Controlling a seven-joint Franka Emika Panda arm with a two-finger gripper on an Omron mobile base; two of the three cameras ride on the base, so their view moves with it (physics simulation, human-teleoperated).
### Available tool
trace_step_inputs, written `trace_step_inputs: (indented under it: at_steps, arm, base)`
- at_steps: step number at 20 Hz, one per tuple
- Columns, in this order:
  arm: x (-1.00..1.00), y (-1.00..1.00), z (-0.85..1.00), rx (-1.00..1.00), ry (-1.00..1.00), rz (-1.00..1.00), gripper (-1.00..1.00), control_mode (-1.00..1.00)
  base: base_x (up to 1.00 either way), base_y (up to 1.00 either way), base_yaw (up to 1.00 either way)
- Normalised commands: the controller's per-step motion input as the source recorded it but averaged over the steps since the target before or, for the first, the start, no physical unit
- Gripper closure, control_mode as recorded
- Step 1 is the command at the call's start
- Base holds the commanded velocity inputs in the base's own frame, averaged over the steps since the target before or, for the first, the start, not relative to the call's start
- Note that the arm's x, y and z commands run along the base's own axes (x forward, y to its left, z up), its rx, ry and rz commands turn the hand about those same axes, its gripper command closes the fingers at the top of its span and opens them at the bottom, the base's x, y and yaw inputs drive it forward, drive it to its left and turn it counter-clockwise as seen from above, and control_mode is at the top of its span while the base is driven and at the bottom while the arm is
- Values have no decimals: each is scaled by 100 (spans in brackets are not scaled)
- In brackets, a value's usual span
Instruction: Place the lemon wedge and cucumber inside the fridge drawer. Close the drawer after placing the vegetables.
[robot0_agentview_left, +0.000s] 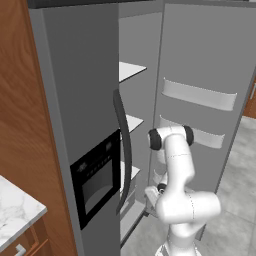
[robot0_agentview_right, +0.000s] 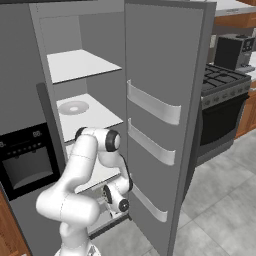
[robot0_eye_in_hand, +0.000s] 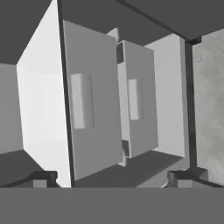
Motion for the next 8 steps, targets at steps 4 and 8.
trace_step_inputs:
  at_steps: [4,8]
  arm:
    - [-34,0,58,0,0,0,-100,-100]
    - [-12,0,4,0,0,0,-100,-100]
  base:
    - [0,0,0]
    - [0,0,0]
